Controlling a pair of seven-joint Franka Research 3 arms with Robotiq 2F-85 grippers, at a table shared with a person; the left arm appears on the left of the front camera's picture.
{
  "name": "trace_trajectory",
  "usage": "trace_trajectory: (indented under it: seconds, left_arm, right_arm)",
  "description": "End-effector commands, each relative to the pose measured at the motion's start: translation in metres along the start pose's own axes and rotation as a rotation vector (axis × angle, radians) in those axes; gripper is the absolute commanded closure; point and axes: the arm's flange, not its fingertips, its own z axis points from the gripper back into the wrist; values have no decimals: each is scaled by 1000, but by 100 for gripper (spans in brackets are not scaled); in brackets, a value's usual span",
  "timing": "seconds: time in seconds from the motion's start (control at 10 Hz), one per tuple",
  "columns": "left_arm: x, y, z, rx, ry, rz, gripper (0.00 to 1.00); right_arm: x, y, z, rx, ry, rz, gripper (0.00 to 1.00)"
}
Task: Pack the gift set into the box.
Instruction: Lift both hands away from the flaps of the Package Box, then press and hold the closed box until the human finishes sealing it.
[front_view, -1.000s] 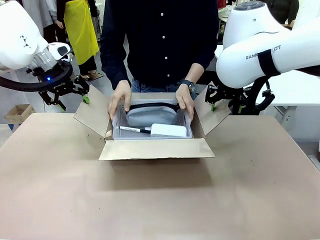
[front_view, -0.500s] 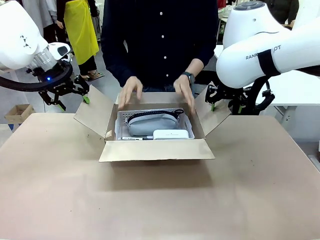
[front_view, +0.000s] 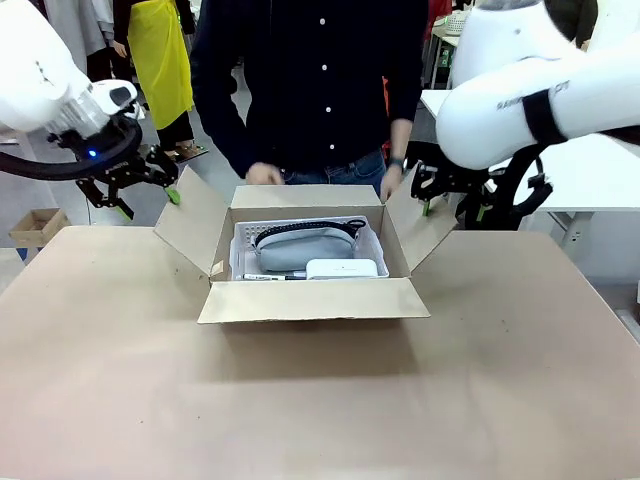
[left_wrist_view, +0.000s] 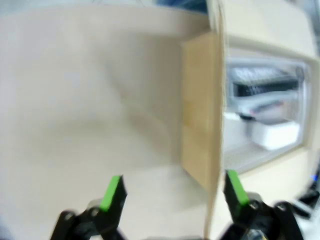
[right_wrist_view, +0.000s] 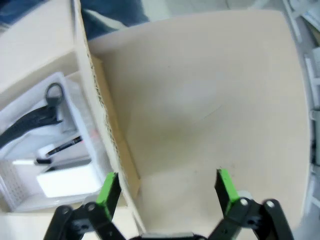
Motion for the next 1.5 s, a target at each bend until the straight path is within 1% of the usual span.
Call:
trace_trajectory:
  seconds: [0.0,0.1,0.2,0.3,0.4,0.5,0.6,0.7,0.8,0.9,1.4]
  left_arm:
    - [-44,23,68,-243,123,-83,0]
    - [-63,42,93,-371,140,-152,0]
    - [-78,76,115,-542,160,-221,0]
    - [-86,115,124,-748,147,-228,0]
    - [-90,151,124,-912,120,-213,0]
    - [-95,190,117,-996,73,-168,0]
    - [-98,224,107,-1050,54,-126,0]
    - [-100,247,98,-1049,-34,-108,0]
    - [-90,256,87,-977,-49,-23,0]
    - [-126,244,106,-1036,-3,-120,0]
    - [-126,244,106,-1036,-3,-120,0]
  right_arm:
    - [-15,-62,50,249,75,103,0]
    - [-19,-89,62,358,112,109,0]
    - [-28,-125,70,534,160,126,0]
    - [-37,-162,70,713,175,74,0]
    - [-47,-197,61,851,151,4,0]
    - [-62,-236,41,997,117,-52,0]
    - [-79,-271,15,1133,52,-119,0]
    - [-96,-295,-13,1215,-23,-228,0]
    - [-101,-300,-39,1216,-62,-363,0]
    - [-87,-282,16,1125,30,-171,0]
    - [-87,-282,16,1125,30,-171,0]
